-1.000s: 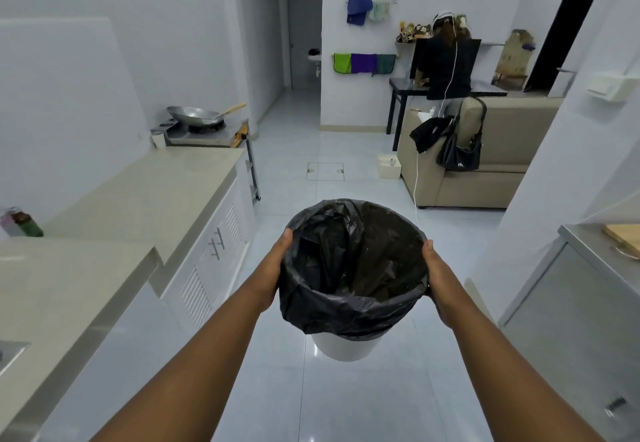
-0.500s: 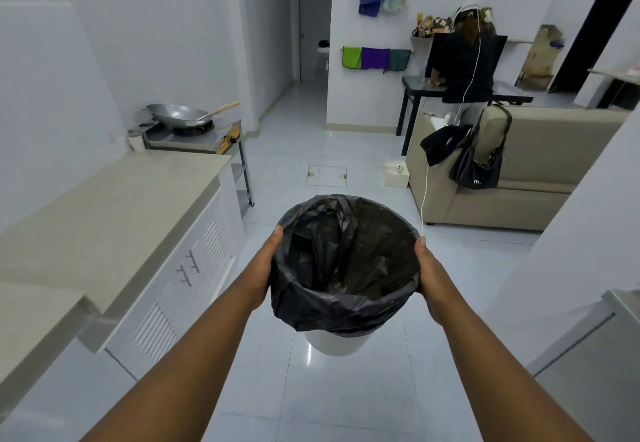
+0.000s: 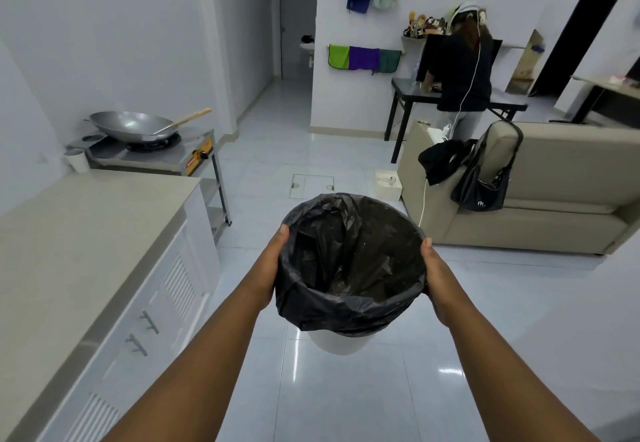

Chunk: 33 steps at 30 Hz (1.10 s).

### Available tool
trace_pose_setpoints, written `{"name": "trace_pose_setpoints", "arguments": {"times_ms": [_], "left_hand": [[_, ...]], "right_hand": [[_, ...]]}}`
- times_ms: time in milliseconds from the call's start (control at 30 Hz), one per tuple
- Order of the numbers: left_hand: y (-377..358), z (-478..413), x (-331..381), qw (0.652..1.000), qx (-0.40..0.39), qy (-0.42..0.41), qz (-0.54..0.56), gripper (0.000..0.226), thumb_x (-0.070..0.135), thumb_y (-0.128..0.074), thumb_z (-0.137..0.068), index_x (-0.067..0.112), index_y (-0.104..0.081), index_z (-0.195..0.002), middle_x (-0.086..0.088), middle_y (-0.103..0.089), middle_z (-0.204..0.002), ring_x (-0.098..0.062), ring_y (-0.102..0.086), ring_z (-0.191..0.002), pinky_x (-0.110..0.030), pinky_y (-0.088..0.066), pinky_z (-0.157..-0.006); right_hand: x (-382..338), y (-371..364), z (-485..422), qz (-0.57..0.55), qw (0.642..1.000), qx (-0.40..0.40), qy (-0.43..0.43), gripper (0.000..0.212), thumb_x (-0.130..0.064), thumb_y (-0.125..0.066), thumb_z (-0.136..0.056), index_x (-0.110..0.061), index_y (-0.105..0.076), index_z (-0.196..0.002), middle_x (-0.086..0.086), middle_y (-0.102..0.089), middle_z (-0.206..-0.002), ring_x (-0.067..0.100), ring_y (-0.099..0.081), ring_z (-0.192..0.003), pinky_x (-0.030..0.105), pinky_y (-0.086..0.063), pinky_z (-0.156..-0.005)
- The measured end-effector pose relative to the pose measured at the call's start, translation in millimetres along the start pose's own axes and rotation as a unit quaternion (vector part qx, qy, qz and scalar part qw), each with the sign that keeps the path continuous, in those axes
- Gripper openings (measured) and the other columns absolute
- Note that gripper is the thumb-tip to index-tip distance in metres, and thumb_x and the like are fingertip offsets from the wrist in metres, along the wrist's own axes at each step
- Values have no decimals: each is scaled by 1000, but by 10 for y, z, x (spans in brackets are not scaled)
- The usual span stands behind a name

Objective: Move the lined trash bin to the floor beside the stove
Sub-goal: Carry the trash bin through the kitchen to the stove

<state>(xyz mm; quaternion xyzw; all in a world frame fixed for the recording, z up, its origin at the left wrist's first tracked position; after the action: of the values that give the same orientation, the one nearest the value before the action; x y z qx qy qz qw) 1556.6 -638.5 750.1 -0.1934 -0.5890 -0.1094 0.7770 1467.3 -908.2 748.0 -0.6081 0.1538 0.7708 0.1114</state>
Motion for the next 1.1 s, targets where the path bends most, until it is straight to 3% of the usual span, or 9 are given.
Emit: {"name": "trace_pose_setpoints", "arguments": {"times_ms": [67,167,433,600,767,933,1100], "left_hand": [[40,-330,111,1000,-8,0,3,65,72,-34,-87,33,-59,-133,6,-68,-125,-14,-63,-115,-31,-49,-93],[73,-799,298,1000,-15,-1,20,54,66,-31,-92,34,-63,-123,11,-74,-112,-9,-69,-103,-24,-53,-81],[137,-2094,573,1000,14,-14,12,57,72,-41,-79,38,-64,-120,9,-71,-117,-14,-64,-113,-33,-49,-94],[78,-3012,826,999,41,-11,16,51,67,-37,-88,36,-65,-117,9,-74,-114,-11,-67,-107,-28,-52,-83],[58,-3865,1045,997,72,-8,15,46,62,-30,-95,37,-66,-108,17,-78,-91,-3,-72,-85,-19,-54,-67],[76,-4554,1165,994,91,-7,52,58,65,-37,-92,30,-62,-130,3,-73,-120,-16,-68,-108,-30,-55,-82],[246,-5295,1275,993,89,-29,70,67,69,-42,-83,29,-60,-134,2,-71,-125,-18,-67,-113,-33,-54,-87]], "right_hand": [[-76,-37,-307,-10,1000,9,3,84,-77,-30,-79,-29,-41,-147,5,-50,-147,19,-53,-117,35,-45,-99],[-206,-67,-749,-17,1000,17,9,83,-77,-30,-80,-29,-40,-147,4,-49,-148,18,-52,-120,35,-45,-99],[-447,-41,-2246,-15,1000,7,8,87,-79,-27,-78,-29,-38,-149,4,-46,-150,27,-47,-133,45,-39,-110],[-710,12,-3266,-32,999,-21,21,88,-82,-30,-75,-32,-40,-147,1,-47,-149,24,-49,-131,45,-39,-110],[-898,41,-4238,-22,998,-54,22,98,-93,-32,-65,-38,-39,-146,-2,-47,-150,22,-46,-135,47,-36,-112],[-1068,13,-5055,-12,998,-56,10,94,-91,-32,-67,-39,-40,-145,-1,-47,-150,24,-44,-136,50,-32,-114],[-1238,-120,-5848,-3,998,-63,13,83,-80,-28,-77,-35,-39,-147,1,-46,-150,25,-45,-135,47,-35,-113]]}}
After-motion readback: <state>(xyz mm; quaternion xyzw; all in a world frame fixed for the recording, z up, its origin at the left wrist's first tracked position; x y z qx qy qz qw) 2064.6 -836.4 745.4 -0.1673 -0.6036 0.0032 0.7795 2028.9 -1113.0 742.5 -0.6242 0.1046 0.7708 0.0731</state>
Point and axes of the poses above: each hand's wrist, its own z-axis away from the middle knuckle, its own y-axis out of the back of the hand, x = y × z, the point moved 5 cm from there along -z, towards the middle knuckle
